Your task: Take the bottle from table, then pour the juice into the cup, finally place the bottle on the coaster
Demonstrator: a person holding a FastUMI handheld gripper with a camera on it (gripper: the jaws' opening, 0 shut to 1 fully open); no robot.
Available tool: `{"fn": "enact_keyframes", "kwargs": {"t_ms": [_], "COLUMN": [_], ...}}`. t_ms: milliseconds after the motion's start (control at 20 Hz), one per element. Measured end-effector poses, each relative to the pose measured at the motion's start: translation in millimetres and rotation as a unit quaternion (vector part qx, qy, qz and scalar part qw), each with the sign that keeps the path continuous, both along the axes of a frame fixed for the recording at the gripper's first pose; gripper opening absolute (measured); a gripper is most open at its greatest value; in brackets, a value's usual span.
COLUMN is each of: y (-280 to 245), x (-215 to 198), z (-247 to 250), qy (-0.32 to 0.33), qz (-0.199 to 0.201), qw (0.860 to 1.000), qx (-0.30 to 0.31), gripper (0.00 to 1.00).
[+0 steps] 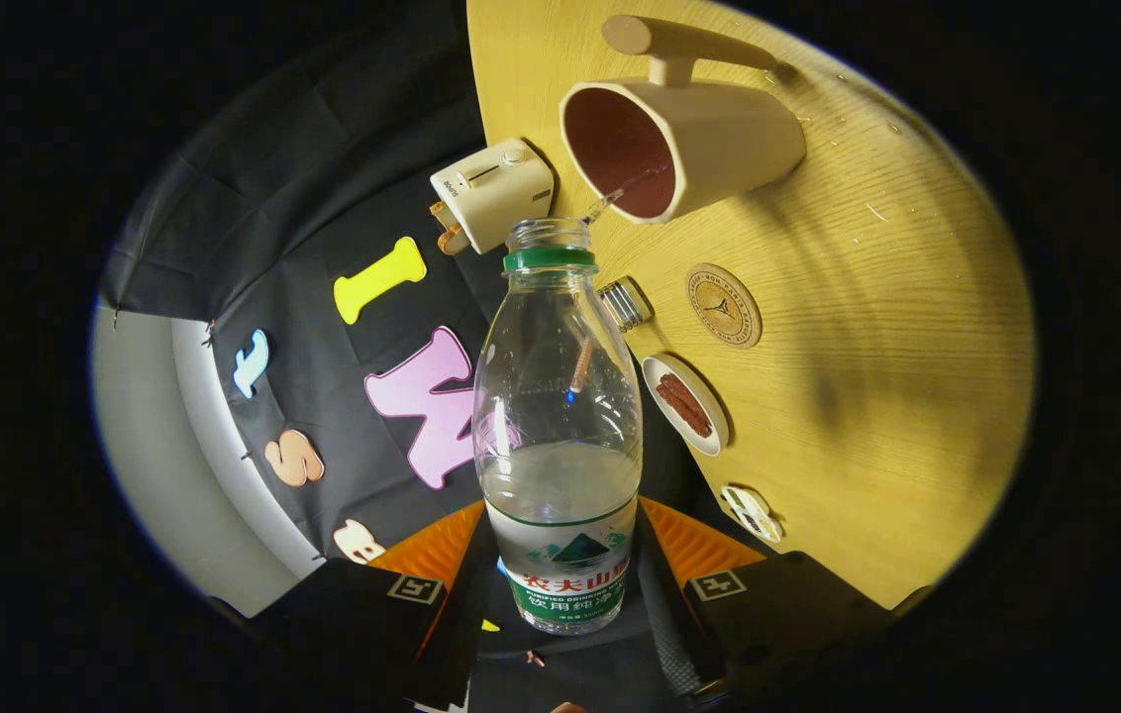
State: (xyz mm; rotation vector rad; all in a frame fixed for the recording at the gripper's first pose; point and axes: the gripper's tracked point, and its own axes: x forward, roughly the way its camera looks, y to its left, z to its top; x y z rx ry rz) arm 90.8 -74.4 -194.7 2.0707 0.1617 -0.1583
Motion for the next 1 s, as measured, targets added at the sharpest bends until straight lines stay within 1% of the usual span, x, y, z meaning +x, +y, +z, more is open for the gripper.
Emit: {"fn": "enact_keyframes", "kwargs": {"t_ms": [350,550,700,1000], "y": [-11.8,-12.5,-15.6,-18.4], "x": [-0.2,2.6,4.4,13.7], "z": [8.3,8.4,11.7,12.6], "qy": [-0.013,-0.011,-0.008,-0.004], "qz": [-0.036,-0.041,-0.053,-0.059], "qw": [0.999,0.998,0.997,0.997], "qx": [0.029,0.038,0.049,0.049], "gripper": [0.75,0.74,0.75,0.75]}}
